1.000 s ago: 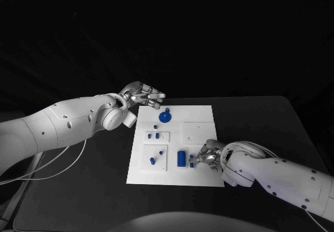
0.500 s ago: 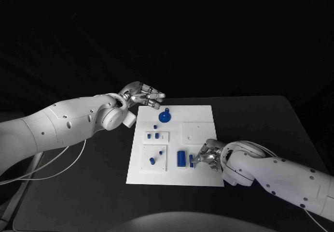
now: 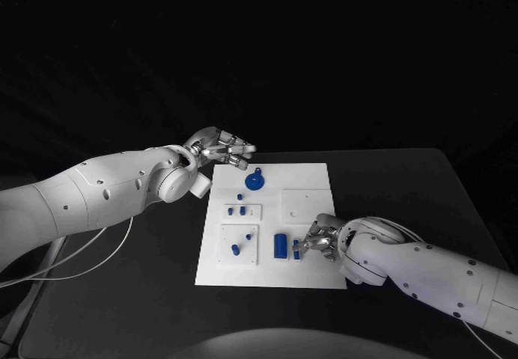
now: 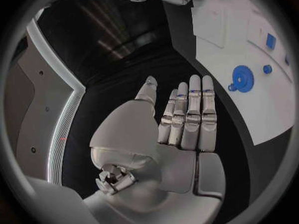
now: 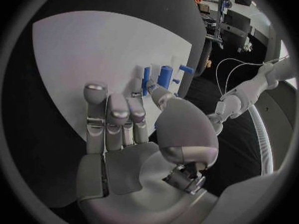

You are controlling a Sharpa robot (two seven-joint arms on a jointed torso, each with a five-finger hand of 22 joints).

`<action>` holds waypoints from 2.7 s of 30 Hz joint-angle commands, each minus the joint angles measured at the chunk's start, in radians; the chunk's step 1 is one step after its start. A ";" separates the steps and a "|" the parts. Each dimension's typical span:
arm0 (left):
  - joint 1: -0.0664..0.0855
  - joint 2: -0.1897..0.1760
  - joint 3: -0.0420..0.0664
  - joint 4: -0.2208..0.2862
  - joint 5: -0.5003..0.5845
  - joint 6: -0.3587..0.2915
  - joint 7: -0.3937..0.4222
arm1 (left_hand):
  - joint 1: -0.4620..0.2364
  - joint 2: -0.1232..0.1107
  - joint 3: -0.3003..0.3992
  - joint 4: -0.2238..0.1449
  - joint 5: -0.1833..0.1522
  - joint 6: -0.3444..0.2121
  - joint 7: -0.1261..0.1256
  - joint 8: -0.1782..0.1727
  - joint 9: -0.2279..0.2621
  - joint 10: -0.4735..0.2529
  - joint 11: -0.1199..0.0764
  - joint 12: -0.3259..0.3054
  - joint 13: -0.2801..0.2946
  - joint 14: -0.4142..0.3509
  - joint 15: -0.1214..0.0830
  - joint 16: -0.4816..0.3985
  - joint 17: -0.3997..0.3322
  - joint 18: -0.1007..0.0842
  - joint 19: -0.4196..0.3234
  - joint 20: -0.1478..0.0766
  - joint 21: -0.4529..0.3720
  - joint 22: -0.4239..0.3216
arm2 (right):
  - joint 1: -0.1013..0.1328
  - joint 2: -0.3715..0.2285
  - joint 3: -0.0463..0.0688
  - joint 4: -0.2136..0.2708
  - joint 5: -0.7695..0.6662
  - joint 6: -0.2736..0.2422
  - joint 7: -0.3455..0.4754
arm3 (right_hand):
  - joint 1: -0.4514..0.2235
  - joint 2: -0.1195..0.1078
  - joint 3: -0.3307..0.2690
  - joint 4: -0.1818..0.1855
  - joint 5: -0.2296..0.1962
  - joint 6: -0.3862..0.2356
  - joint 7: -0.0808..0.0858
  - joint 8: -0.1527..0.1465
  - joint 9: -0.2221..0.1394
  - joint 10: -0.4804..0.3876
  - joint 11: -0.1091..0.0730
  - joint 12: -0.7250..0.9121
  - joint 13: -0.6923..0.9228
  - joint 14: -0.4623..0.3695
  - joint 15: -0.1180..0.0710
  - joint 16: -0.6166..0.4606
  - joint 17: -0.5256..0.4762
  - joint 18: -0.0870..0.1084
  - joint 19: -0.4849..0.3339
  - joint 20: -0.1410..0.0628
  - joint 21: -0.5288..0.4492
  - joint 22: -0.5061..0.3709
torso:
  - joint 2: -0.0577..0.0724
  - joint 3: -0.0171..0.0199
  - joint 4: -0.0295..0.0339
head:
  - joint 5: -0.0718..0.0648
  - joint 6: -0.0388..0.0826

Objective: Assemble the parts on the task board

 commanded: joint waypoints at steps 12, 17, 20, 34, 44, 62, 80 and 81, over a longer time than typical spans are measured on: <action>0.000 0.006 0.000 -0.007 0.008 0.006 0.010 | 0.003 0.003 0.001 -0.003 0.002 -0.003 0.000 0.001 0.001 -0.009 0.000 -0.003 0.001 -0.007 0.000 -0.002 -0.001 -0.006 -0.006 0.001 -0.005 -0.001 | -0.010 -0.066 0.000 0.034 -0.021 -0.082 0.060 | -0.063 -0.090 -0.161 0.154 0.000 -0.090 0.032 -0.009 -0.039 -0.057 0.025 -0.089 -0.061 -0.034 0.011 -0.094 -0.060 0.003 0.010 0.005 -0.149 0.036 | -0.002 -0.0014 -0.0026 | -0.008 0.022; 0.000 0.012 0.000 -0.020 0.033 -0.005 0.016 | 0.003 0.001 0.000 -0.005 0.001 -0.004 0.001 0.001 0.001 -0.011 0.001 -0.003 0.001 -0.012 0.001 -0.003 -0.003 -0.006 -0.009 0.002 -0.006 -0.002 | -0.008 -0.094 0.026 0.040 0.039 -0.127 0.155 | 0.058 -0.072 -0.472 0.342 0.018 -0.213 0.068 -0.008 -0.046 -0.151 0.053 -0.227 -0.231 -0.086 0.037 -0.211 -0.170 0.046 -0.013 0.039 -0.378 -0.047 | -0.005 -0.0028 -0.0044 | -0.016 0.046; 0.000 0.019 0.000 -0.035 0.058 -0.015 0.022 | 0.005 0.002 0.002 -0.008 0.002 0.000 0.000 0.003 0.001 -0.019 0.005 -0.003 0.001 -0.043 0.010 -0.004 -0.011 -0.009 -0.030 0.010 -0.020 -0.008 | -0.002 -0.102 0.044 0.022 0.098 -0.152 0.239 | 0.051 -0.061 -0.522 0.344 0.017 -0.239 0.076 -0.008 -0.059 -0.181 0.061 -0.247 -0.301 -0.105 0.044 -0.220 -0.211 0.047 -0.013 0.048 -0.423 -0.079 | -0.010 -0.0057 -0.0084 | -0.018 0.066; 0.000 0.060 0.000 -0.137 0.191 -0.062 0.061 | 0.017 0.013 0.009 -0.018 0.009 0.009 -0.011 0.000 0.000 -0.076 0.020 -0.005 0.001 -0.158 0.042 -0.005 -0.043 -0.003 -0.090 0.043 -0.040 -0.022 | 0.042 -0.045 0.166 -0.266 0.553 -0.117 0.689 | 0.088 0.130 -0.595 0.080 0.091 -0.234 0.091 -0.009 -0.074 -0.274 0.094 -0.400 -0.638 -0.246 0.091 -0.361 -0.502 0.023 -0.140 0.094 -0.557 -0.387 | -0.059 -0.0317 -0.0319 | -0.022 0.154; 0.000 0.119 0.001 -0.229 0.317 -0.095 0.104 | 0.015 0.013 0.020 -0.032 0.011 -0.038 -0.036 -0.010 -0.004 -0.187 0.013 -0.005 -0.002 -0.286 0.058 -0.005 -0.048 0.033 -0.176 0.097 -0.039 -0.024 | 0.059 0.064 0.256 -0.534 0.752 0.005 0.836 | 0.132 0.196 -0.538 -0.016 0.138 -0.343 0.108 -0.012 -0.140 -0.279 0.180 -1.057 -1.148 -0.336 0.218 -0.948 -1.134 0.065 -0.466 0.277 -0.556 -1.179 | -0.098 -0.0312 -0.0385 | -0.016 0.227; -0.016 0.143 0.006 -0.245 0.325 -0.128 0.109 | -0.569 -0.046 0.082 -0.010 -0.111 -1.016 -0.139 -0.075 -0.065 -1.204 -0.105 -0.063 -0.059 -1.301 -0.079 -0.066 -0.109 -0.054 -1.153 -0.063 -0.108 -0.093 | 0.068 0.088 0.265 -0.569 0.785 -0.056 0.848 | -1.093 0.083 -0.405 0.058 -0.050 -1.284 -0.019 -0.072 -0.200 -1.346 0.056 -1.118 -1.207 -1.459 0.100 -1.017 -1.205 -0.060 -1.467 0.122 -0.629 -1.307 | -0.122 -0.0340 -0.0117 | -0.033 0.242; -0.124 -0.004 0.051 0.245 0.394 -0.544 0.243 | -1.280 -0.046 0.082 -0.010 -0.111 -1.016 -0.139 -0.075 -0.065 -1.204 -0.105 -0.063 -0.059 -1.301 -0.079 -0.066 -0.109 -0.054 -1.153 -0.063 -0.108 -0.093 | 0.139 -0.080 0.021 -0.064 1.108 -0.482 1.031 | -1.093 0.083 -0.405 0.058 -0.050 -1.284 -0.019 -0.072 -0.200 -1.346 0.056 -1.118 -1.207 -1.459 0.100 -1.017 -1.205 -0.060 -1.467 0.122 -0.629 -1.307 | -0.169 -0.0533 0.0642 | -0.099 0.208; -0.128 -0.011 0.053 0.266 0.397 -0.562 0.248 | -1.280 -0.046 0.082 -0.010 -0.111 -1.016 -0.139 -0.075 -0.065 -1.204 -0.105 -0.063 -0.059 -1.301 -0.079 -0.066 -0.109 -0.054 -1.153 -0.063 -0.108 -0.093 | 0.143 -0.089 0.009 -0.039 1.125 -0.503 1.040 | -1.093 0.083 -0.405 0.058 -0.050 -1.284 -0.019 -0.072 -0.200 -1.346 0.056 -1.118 -1.207 -1.459 0.100 -1.017 -1.205 -0.060 -1.467 0.122 -0.629 -1.307 | -0.169 -0.0533 0.0642 | -0.099 0.208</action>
